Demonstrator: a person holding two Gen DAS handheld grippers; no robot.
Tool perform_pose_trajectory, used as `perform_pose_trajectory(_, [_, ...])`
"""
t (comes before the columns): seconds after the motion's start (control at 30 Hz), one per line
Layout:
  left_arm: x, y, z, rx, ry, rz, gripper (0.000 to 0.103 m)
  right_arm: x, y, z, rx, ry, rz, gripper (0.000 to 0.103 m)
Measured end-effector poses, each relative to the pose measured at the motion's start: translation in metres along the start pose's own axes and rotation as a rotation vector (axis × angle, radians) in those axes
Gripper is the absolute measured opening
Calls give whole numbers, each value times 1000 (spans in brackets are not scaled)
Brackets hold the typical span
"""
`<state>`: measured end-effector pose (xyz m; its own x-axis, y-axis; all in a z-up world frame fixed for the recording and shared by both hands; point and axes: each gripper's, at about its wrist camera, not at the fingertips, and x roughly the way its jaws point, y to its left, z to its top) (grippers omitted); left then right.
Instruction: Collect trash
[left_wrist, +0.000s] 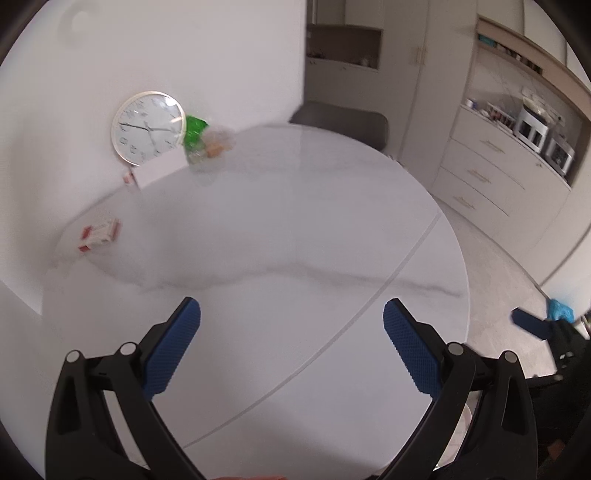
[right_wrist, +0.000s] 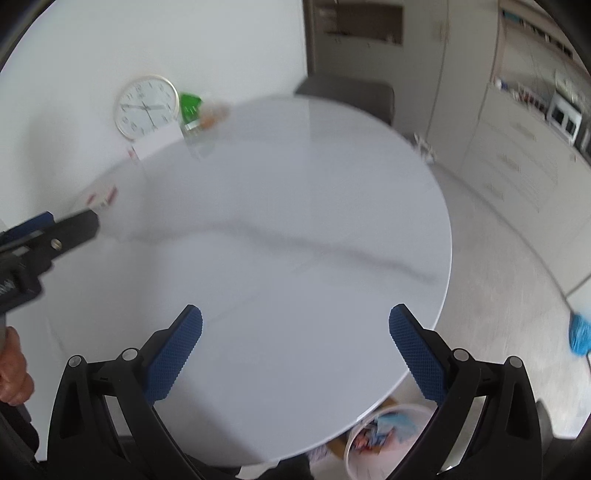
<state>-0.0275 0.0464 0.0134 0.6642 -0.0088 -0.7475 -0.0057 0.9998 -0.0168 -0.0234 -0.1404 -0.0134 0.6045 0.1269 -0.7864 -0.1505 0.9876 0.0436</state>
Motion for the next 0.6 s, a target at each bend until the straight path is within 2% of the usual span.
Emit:
perform_pose_trajectory(0.27, [-26,27,15,-116,-49,54,95,-37,16,32,-55,-112,40,101])
perform_pose_trajectory(0.6, [-31,36,6,-148,-31,77,95,-41,31,30,-98,-107,85,101])
